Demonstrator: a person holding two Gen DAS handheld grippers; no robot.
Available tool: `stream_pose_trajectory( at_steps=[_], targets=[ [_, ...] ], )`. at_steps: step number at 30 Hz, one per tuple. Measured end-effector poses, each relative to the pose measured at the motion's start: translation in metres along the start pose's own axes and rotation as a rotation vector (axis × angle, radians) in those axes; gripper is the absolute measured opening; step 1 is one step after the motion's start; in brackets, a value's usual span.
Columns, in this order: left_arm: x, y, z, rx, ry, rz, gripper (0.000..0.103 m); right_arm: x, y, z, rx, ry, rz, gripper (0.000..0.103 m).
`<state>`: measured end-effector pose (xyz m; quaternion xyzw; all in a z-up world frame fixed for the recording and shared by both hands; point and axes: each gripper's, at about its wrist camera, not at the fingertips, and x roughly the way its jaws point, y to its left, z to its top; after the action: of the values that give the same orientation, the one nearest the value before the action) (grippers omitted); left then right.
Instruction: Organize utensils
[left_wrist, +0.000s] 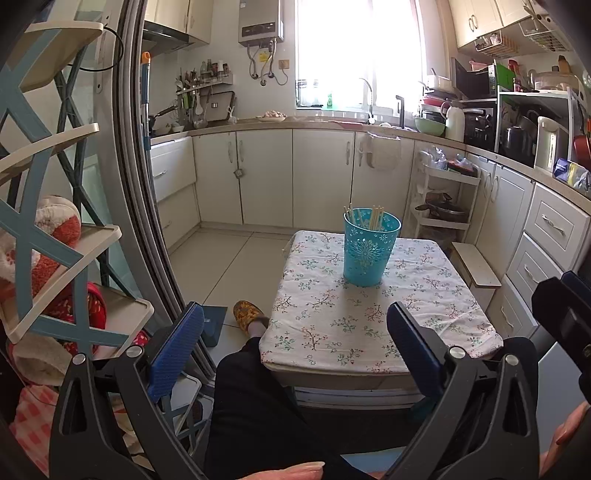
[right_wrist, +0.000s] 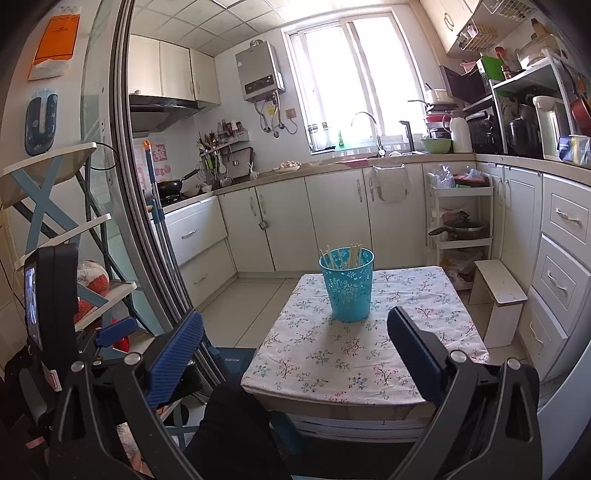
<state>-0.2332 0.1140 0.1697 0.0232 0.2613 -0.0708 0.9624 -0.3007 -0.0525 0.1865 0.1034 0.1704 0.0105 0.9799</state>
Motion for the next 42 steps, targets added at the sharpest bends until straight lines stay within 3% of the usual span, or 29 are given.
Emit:
stream_pose_trajectory(
  at_steps=[42],
  targets=[
    [-0.0028, -0.001, -0.0015, 0.002, -0.001, 0.001, 0.095, 0.0005, 0.0033, -0.0015, -0.002, 0.006, -0.001, 0.096]
  ],
)
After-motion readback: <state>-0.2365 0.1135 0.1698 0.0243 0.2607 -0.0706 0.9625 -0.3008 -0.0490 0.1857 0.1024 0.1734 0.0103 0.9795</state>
